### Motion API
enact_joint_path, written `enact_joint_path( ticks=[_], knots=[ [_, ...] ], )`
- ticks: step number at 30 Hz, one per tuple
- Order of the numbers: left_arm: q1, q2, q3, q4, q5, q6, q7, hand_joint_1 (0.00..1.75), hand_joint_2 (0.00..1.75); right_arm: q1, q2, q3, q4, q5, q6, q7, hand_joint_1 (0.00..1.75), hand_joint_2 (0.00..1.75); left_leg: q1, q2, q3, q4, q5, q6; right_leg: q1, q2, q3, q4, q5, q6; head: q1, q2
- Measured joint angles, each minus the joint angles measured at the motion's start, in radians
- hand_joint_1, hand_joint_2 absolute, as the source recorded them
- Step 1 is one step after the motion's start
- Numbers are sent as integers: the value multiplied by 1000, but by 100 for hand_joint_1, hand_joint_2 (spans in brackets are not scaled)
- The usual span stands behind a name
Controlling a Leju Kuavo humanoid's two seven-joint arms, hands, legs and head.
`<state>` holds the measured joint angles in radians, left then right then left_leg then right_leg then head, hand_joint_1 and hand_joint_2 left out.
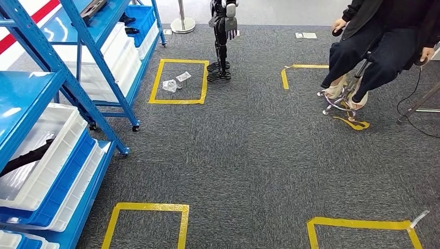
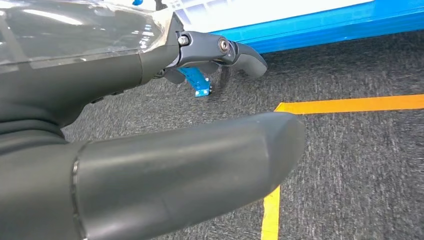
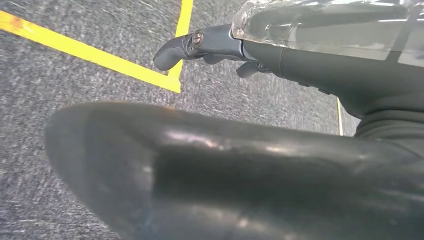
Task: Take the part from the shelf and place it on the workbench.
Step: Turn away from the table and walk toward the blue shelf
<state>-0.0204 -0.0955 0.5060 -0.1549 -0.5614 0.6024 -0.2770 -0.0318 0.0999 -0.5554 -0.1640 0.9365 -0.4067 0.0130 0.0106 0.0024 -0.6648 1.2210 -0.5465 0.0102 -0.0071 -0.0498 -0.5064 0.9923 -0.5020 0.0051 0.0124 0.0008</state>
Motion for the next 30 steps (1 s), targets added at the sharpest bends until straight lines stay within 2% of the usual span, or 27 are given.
enact_joint_path(
  ticks=[2, 3, 4, 6, 8, 9, 11, 12, 13, 14, 15, 17, 18, 19, 21, 22, 25, 28, 30],
  knots=[
    [-1, 0, 1, 0, 0, 2, 0, 0, 0, -4, 1, 0, 0, 0, 0, 2, 0, 0, -4, 30, 78, -143, 52, 8, 5, -11, 3, 1, -3, 1, 0, 0],
    [-3, -1, 1, 0, -1, 3, 0, 0, 0, -5, 1, 0, 0, 0, 0, 3, 0, 0, -7, 41, 101, -187, 64, 12, 9, -16, 4, 1, -4, 3, 1, 0],
    [-4, -2, 1, 0, -1, 4, 0, 0, 0, -6, 1, 0, 0, 0, 0, 4, 0, 0, -12, 47, 109, -206, 66, 15, 12, -21, 4, 2, -5, 5, 1, 0],
    [-5, -3, 2, 0, -2, 6, 0, 0, 0, -7, 2, 0, 0, 0, 0, 5, 0, 0, -18, 32, 106, -210, 68, 23, 12, -33, 5, 0, -5, 13, 1, 0],
    [-5, -5, 2, 0, -2, 7, 0, 0, 0, -8, 3, 0, 0, 0, -1, 6, 0, 0, -14, 18, 107, -218, 77, 36, 9, -16, -4, 21, -22, 22, 2, 0],
    [-6, -6, 3, 0, -3, 9, -1, 0, 0, -8, 4, 0, 0, -1, -1, 6, 0, 0, -11, 11, 107, -222, 81, 42, 7, 4, -22, 62, -44, 23, 2, 0],
    [-8, -8, 3, 0, -5, 11, -2, 0, 0, -6, 4, 0, 0, -4, -1, 6, 0, 0, -9, -3, 104, -224, 86, 48, 4, 38, -88, 202, -105, 20, 4, 0],
    [-9, -9, 3, 0, -6, 12, -2, 0, 0, -5, 5, 0, 0, -5, -1, 7, 0, 0, -9, -11, 102, -224, 87, 49, 2, 43, -120, 270, -128, 22, 4, 0],
    [-10, -10, 3, 0, -6, 13, -2, 0, 0, -4, 4, 0, 0, -7, -1, 7, 0, 0, -8, -19, 101, -224, 88, 49, 0, 45, -138, 306, -136, 27, 4, 0],
    [-10, -12, 3, 0, -7, 15, -2, 0, 0, -3, 4, 0, 0, -8, -1, 9, 0, 0, -8, -27, 102, -223, 88, 48, -3, 45, -134, 296, -124, 36, 4, 0],
    [-10, -13, 3, 0, -7, 16, -2, 0, 0, -2, 3, 0, 0, -9, -1, 9, 0, 0, -6, -34, 103, -223, 89, 46, -7, 46, -110, 244, -98, 48, 4, 0],
    [-10, -14, 3, 0, -9, 17, -2, 0, 0, -2, 3, 0, 0, -10, -1, 11, 0, 0, -6, -46, 105, -219, 87, 38, -16, 54, -39, 93, -38, 68, 4, 0],
    [-10, -14, 3, 0, -10, 17, -2, 0, 0, -3, 4, 0, 0, -10, -1, 11, 0, 0, -7, -50, 104, -216, 86, 33, -18, 59, -17, 42, -19, 68, 4, 0],
    [-10, -14, 3, 0, -10, 17, -2, 0, 0, -4, 5, 0, 0, -11, -1, 10, 0, 0, -9, -52, 103, -214, 86, 27, -17, 63, -8, 15, -11, 63, 3, 0],
    [-10, -13, 3, 0, -11, 17, -1, 0, 0, -5, 6, 0, 0, -12, -1, 10, 0, 0, -8, -56, 100, -215, 85, 19, -15, 63, -9, 8, -7, 46, 1, 0],
    [-10, -13, 3, 0, -11, 17, 0, 0, 0, -4, 5, 0, 0, -13, -1, 10, 0, 0, -7, -56, 100, -216, 86, 25, -14, 63, -9, 7, -6, 42, 0, 0],
    [-10, -13, 3, 0, -11, 17, 0, 0, 0, -4, 4, 0, 0, -13, -1, 10, 0, 0, -6, -55, 100, -217, 91, 54, -13, 62, -6, 6, -3, 36, -1, 0],
    [-10, -13, 3, 0, -11, 17, 0, 0, 0, -4, 5, 0, 0, -13, 0, 6, 0, 0, -5, -54, 100, -219, 95, 61, -8, 63, -5, 6, -1, 33, -1, 0],
    [-10, -13, 3, 0, -11, 17, 0, 0, 0, -4, 4, 0, 0, -13, 4, 3, 0, 0, -4, -53, 100, -221, 97, 59, -6, 63, -6, 7, -1, 32, -1, 0]
  ],
)
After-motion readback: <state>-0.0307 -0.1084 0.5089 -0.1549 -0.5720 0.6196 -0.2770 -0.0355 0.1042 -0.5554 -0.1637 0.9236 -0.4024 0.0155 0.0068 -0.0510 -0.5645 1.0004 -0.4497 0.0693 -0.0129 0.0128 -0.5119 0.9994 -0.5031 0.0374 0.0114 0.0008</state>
